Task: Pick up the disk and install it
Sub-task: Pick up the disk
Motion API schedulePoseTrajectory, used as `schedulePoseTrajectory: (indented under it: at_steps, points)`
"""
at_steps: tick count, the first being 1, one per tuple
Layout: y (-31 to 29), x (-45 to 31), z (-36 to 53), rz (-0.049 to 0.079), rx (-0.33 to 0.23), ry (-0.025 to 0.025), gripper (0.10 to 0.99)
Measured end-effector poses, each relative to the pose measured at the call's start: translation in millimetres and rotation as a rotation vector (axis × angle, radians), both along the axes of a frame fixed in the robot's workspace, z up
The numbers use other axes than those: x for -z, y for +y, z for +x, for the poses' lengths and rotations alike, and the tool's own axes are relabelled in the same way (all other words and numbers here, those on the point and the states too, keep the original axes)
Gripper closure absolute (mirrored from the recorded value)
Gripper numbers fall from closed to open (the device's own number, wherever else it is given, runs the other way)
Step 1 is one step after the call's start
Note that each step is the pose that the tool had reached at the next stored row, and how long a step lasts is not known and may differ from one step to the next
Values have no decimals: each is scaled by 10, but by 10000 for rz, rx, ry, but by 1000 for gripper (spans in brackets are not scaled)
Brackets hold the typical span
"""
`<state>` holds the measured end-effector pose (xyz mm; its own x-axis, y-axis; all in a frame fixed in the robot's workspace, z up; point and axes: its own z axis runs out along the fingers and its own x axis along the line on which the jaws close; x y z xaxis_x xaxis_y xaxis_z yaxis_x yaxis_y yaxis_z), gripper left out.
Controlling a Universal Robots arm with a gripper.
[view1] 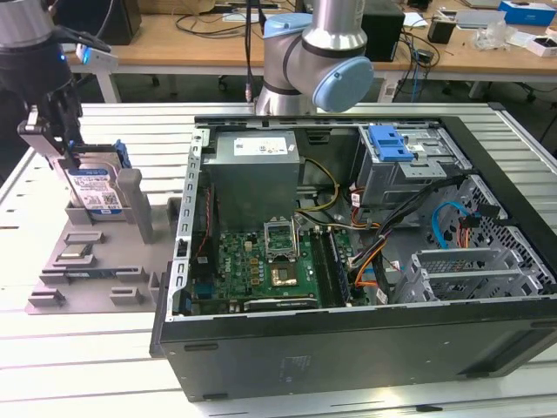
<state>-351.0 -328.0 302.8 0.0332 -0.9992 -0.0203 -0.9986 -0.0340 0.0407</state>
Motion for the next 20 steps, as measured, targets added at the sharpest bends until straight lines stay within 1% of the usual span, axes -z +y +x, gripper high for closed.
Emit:
schedulePoseTrajectory:
  at_steps: [4, 8, 15, 16, 18, 19, 20]
  points:
    - [2, 91, 5, 0, -72, 1, 608]
    - [3, 156, 6, 1, -94, -1, 608]
    - [3, 166, 6, 0, -95, 0, 608]
    - [3, 166, 5, 0, -95, 1, 624]
    - [3, 168, 5, 3, -94, 0, 624]
    - [3, 168, 5, 1, -95, 0, 686]
    - [3, 168, 5, 0, -95, 0, 718]
